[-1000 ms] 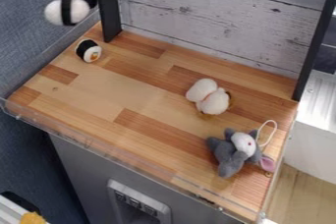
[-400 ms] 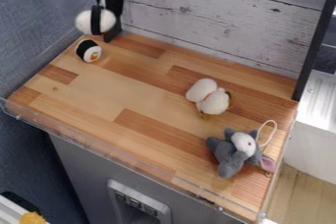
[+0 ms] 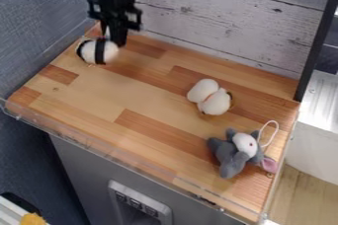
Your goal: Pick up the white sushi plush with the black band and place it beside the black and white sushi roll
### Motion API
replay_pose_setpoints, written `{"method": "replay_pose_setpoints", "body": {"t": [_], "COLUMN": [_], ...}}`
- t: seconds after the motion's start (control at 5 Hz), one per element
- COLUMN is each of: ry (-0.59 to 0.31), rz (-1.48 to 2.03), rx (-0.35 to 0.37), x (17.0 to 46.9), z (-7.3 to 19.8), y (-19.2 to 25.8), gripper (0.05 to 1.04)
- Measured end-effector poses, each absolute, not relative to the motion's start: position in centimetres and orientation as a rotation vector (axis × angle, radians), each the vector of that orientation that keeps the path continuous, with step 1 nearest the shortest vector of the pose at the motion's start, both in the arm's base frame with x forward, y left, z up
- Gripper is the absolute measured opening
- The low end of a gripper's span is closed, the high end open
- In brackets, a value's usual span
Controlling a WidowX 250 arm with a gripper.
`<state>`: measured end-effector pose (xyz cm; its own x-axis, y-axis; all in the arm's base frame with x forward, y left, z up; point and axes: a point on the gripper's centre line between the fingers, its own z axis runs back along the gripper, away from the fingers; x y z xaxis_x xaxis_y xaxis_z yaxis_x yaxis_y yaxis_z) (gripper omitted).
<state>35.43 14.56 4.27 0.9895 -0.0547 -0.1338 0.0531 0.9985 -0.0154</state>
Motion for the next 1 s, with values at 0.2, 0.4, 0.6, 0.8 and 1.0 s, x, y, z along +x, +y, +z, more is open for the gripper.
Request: {"method": "replay_pose_setpoints", "body": {"t": [0.2, 0.4, 0.6, 0.8, 1.0], "ry": [0.127, 0.121, 0.121, 0.162, 0.169], "rz": [-0.055, -0.018, 0.013, 0.035, 0.027], "rx": [-0.01, -0.008, -0.01, -0.028, -0.031], "x": [35.3, 34.9, 34.6, 34.0, 33.7], "z": [2.4, 1.4, 1.0, 1.1, 4.0], "y": [14.6, 15.1, 15.2, 14.9, 15.0], "gripper": [0.063, 0.089, 0.23, 0.53, 0.808]}}
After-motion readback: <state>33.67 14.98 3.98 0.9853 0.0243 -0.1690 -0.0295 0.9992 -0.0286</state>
